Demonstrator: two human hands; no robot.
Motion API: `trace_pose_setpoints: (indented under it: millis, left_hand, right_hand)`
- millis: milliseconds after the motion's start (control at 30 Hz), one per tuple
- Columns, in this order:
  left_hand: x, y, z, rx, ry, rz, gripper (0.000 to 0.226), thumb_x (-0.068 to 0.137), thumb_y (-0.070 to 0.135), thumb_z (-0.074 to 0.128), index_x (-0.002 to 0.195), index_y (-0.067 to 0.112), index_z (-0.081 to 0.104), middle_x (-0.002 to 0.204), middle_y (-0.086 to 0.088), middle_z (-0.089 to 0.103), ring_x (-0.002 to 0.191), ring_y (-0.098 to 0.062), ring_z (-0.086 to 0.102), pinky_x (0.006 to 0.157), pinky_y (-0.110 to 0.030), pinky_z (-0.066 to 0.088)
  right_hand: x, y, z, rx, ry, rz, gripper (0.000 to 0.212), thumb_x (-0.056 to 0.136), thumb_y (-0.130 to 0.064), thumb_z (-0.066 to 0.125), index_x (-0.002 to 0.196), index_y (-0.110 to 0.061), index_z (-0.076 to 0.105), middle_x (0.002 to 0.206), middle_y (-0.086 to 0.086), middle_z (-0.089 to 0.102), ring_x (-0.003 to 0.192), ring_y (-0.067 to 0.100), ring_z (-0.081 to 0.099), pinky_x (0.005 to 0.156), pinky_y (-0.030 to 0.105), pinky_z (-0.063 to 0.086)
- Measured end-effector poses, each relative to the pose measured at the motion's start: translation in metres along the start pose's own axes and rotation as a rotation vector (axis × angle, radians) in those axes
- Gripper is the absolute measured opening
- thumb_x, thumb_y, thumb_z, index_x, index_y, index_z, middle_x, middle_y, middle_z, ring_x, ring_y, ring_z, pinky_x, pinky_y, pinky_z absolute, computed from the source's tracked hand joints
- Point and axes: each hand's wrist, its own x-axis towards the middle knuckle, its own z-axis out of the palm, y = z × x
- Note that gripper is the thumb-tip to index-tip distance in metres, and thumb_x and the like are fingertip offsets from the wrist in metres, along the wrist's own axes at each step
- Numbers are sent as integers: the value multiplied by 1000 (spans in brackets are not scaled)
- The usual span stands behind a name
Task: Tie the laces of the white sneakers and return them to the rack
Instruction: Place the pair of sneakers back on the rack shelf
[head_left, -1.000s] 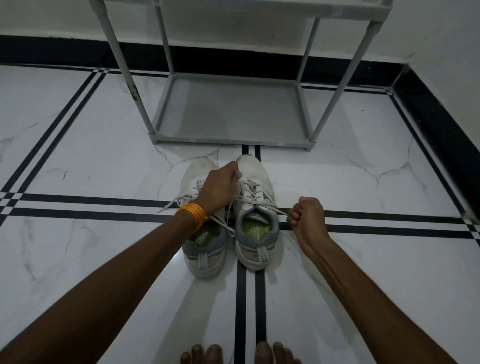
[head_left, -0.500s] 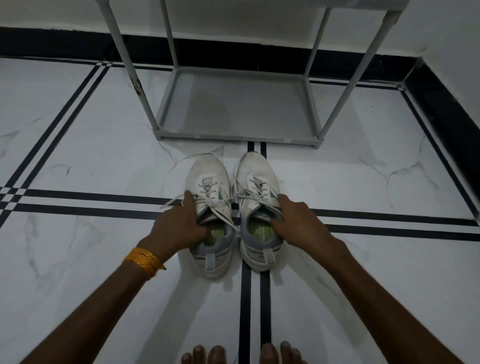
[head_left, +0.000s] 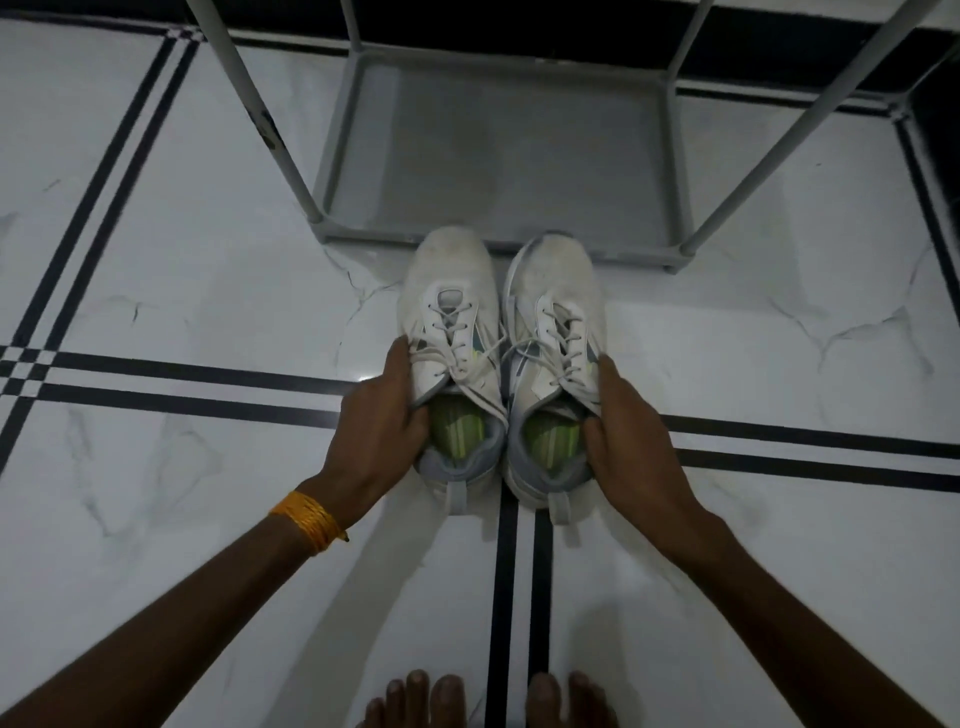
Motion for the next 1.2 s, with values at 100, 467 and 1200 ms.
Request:
trace_pose_setpoints:
  millis: [100,467,1200]
  left_hand:
    - [5,22,-30,-17,11,-4,68,86,16,53,148,3,29,111,-22,69,88,-42,67,74,-43,55]
    - [-24,162,-196,-89,-47,-56,70,91,15,60,152,6,25,114,-17,69,88,-34,69,76,-33,53]
    - [259,237,-305,34,-133,-106,65,91,8,49,150,6,21,108,-24,68,93,-43,66,80,-47,55]
  right_hand:
    - [-3,-16,-27,43,26,0,62,97,-5,43,153,-5,17,142,19,46,123,31,51,102,30,38]
    - [-60,-134,-202,64,-19,78,62,98,-8,45,153,-5,17,139,18,48,119,30,54,100,37,43]
    - [206,-221,-383,-13,-105,147,62,97,-7,43,153,-10,18,143,21,46,124,35,51,104,40,42]
